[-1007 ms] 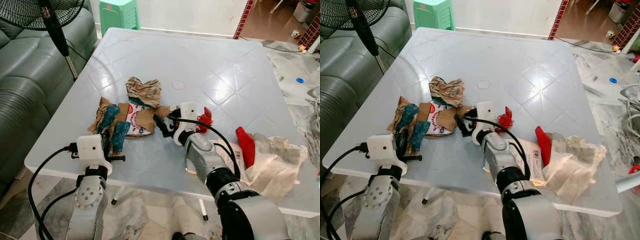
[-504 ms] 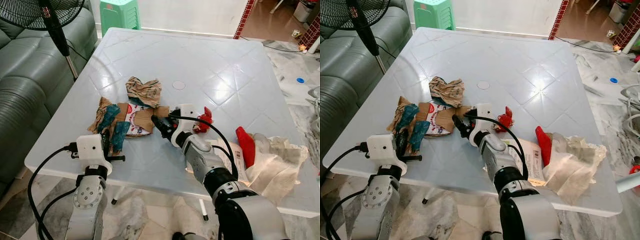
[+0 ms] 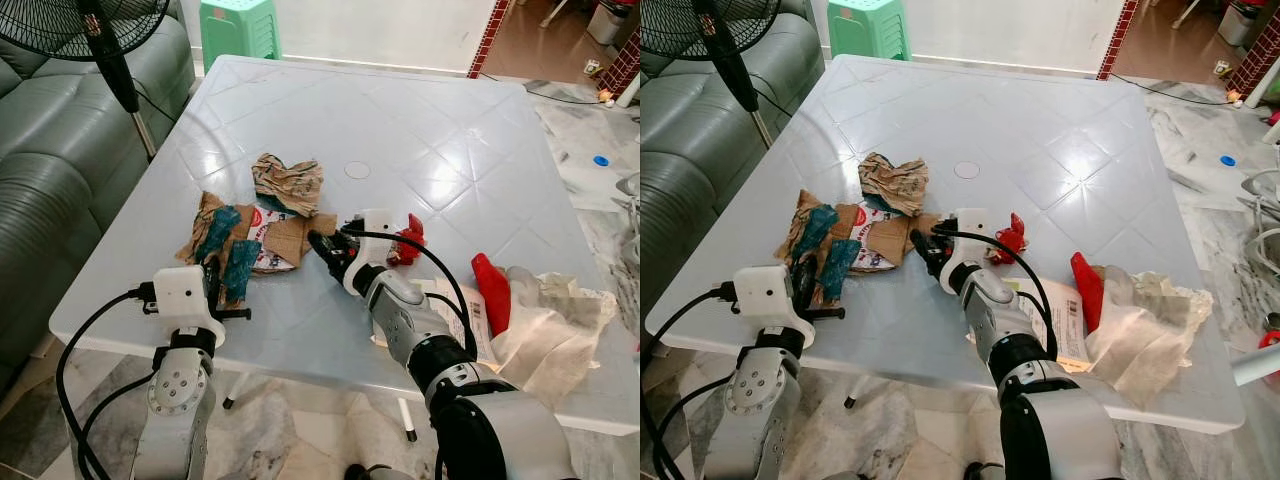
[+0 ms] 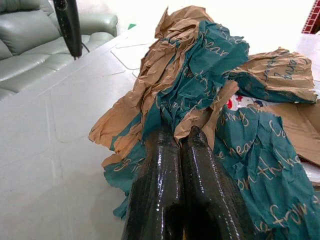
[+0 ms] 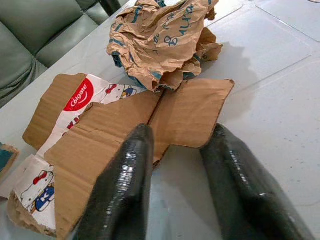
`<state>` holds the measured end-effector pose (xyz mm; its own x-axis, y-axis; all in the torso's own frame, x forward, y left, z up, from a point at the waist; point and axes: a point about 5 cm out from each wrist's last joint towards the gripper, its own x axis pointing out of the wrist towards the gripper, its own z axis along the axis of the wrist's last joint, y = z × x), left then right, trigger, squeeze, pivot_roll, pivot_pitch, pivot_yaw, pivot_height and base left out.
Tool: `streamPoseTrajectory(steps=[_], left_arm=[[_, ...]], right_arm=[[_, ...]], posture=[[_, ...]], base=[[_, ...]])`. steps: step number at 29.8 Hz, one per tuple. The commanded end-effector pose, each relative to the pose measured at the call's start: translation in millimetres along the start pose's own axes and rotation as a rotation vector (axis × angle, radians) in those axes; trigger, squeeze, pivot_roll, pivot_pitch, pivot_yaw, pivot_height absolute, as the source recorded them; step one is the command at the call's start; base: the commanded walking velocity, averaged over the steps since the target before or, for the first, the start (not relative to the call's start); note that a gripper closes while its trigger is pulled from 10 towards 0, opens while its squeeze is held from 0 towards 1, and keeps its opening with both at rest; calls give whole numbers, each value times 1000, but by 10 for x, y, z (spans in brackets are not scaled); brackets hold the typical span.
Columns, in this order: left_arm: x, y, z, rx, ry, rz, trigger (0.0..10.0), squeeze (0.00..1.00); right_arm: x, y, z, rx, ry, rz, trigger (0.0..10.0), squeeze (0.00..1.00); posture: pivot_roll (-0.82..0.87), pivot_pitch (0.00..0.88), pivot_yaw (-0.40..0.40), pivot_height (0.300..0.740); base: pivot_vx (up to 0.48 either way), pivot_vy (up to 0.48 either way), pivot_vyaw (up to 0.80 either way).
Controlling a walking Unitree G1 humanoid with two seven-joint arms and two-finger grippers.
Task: Picking trash to rubbish bin
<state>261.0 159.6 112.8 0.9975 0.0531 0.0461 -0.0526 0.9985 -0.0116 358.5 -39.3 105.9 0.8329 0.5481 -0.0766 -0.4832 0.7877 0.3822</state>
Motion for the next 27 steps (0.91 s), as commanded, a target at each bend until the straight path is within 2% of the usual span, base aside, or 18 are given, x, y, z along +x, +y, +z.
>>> streamPoseTrajectory(steps=[1, 14, 21, 27], left_arm=[[6, -12, 8, 0, -3, -5, 0, 0], [6, -29, 0, -5, -3, -8, 0, 0], [19, -25, 6, -3, -7, -8, 0, 0], [31, 17, 49, -7, -34, 1, 0, 0]], right_arm=[[45, 119, -44, 22, 16, 32, 0, 0], [28, 71, -61, 45, 24, 6, 0, 0], [21, 53, -54, 23, 18, -8, 0, 0], [30, 0, 196, -59, -85, -9, 0, 0]], posture=[[108, 120, -82, 740], [108, 114, -84, 740], [111, 109, -85, 740], [110, 94, -78, 740]], base=[[0, 0, 0], [0, 0, 0], [0, 0, 0], [0, 0, 0]])
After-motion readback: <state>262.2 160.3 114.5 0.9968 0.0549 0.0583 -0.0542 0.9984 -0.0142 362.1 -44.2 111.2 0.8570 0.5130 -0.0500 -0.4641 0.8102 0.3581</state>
